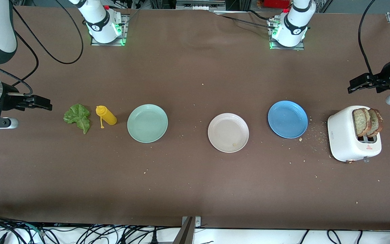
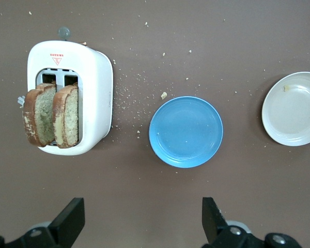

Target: Make sandwich in beige plate with both arms

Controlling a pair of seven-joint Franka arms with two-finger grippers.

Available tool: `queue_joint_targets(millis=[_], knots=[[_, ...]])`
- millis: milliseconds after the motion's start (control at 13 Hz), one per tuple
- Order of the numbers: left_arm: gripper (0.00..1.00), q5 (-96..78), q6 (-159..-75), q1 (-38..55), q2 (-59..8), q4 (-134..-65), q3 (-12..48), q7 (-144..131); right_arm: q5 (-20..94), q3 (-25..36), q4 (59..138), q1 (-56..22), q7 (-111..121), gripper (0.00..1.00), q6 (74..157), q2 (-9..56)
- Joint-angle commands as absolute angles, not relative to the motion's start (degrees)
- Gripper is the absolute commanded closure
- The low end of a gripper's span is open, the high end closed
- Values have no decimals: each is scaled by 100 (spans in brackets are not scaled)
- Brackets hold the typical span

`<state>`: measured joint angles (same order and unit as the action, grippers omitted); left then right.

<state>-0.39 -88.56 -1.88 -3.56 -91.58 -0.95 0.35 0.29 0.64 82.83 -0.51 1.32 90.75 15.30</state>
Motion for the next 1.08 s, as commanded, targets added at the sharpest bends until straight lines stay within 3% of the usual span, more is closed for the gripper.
queue_joint_targets(millis=[0, 1000], knots=[[0, -141, -8728, -220, -422, -9009, -97, 141, 70, 35, 8288, -44, 53, 0, 9044, 1494], [0, -132, -8728, -211, -519, -9026, -88, 141, 53, 62, 8288, -9, 114, 0, 9114, 1503]])
